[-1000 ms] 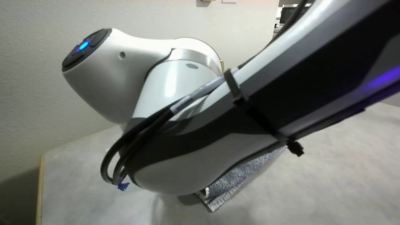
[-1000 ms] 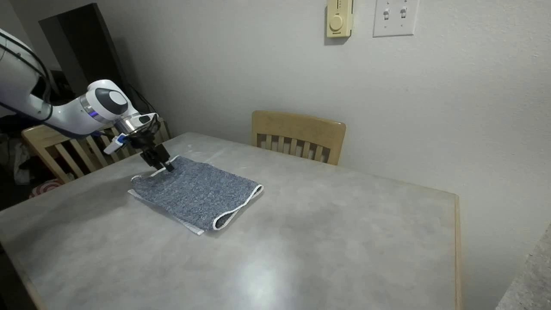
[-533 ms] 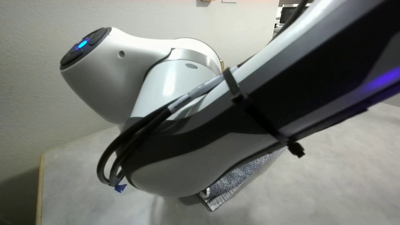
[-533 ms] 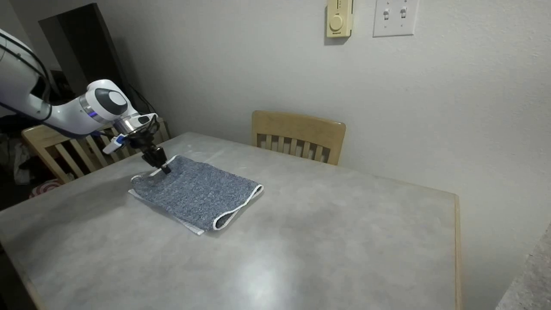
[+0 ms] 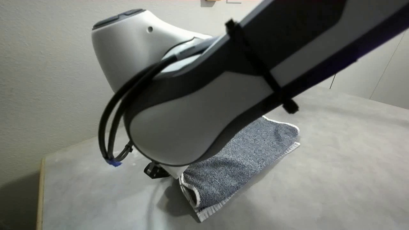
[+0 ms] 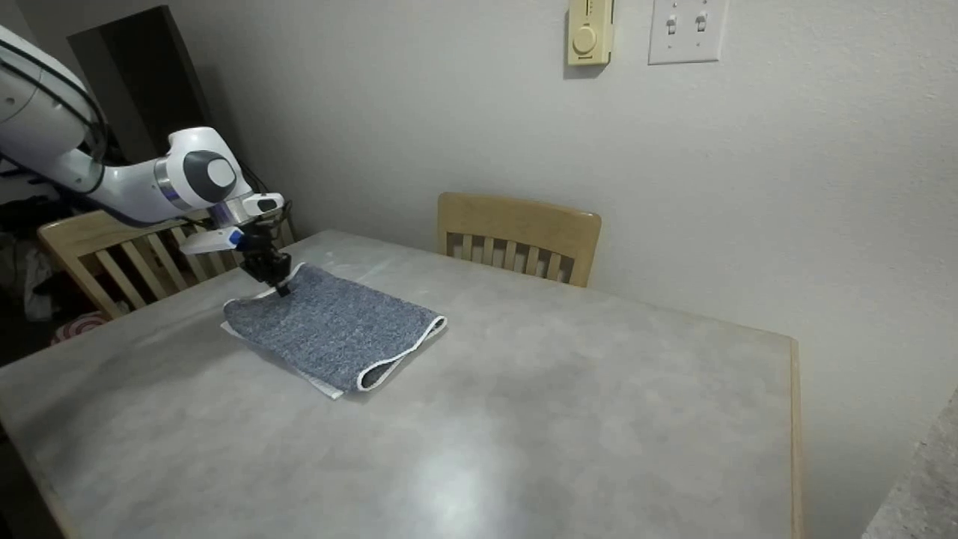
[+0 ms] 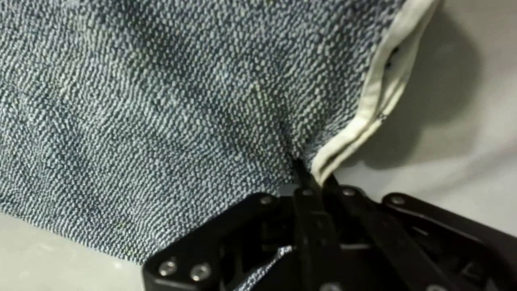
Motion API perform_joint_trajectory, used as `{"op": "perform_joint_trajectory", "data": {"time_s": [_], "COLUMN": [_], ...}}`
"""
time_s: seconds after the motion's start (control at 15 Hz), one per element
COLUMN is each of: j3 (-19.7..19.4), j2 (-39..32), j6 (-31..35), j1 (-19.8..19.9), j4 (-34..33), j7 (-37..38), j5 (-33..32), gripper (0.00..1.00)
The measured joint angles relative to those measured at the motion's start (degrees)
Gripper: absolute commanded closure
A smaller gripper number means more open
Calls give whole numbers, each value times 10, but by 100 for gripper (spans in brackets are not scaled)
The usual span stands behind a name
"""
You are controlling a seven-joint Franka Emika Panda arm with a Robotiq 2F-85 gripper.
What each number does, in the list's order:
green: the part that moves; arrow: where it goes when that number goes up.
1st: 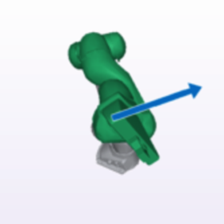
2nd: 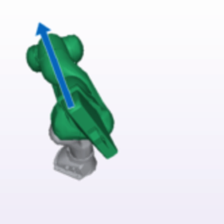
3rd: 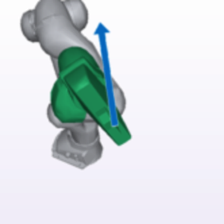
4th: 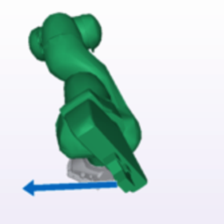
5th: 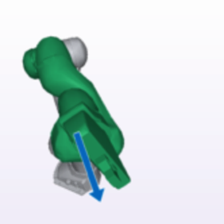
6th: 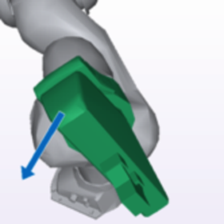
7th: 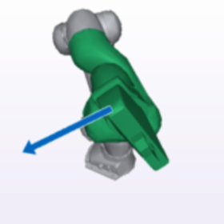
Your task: Fold the towel
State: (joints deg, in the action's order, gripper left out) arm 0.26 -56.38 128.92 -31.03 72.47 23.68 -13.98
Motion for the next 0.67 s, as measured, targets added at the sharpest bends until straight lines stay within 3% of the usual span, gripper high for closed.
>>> {"op": "perform_joint_trajectory", "data": {"time_s": [0.67], "j3": [88], "j2": [18], "j6": [-11], "j1": [76], "j4": [11], "j7": [-212], "j5": [41], "gripper": [99]}}
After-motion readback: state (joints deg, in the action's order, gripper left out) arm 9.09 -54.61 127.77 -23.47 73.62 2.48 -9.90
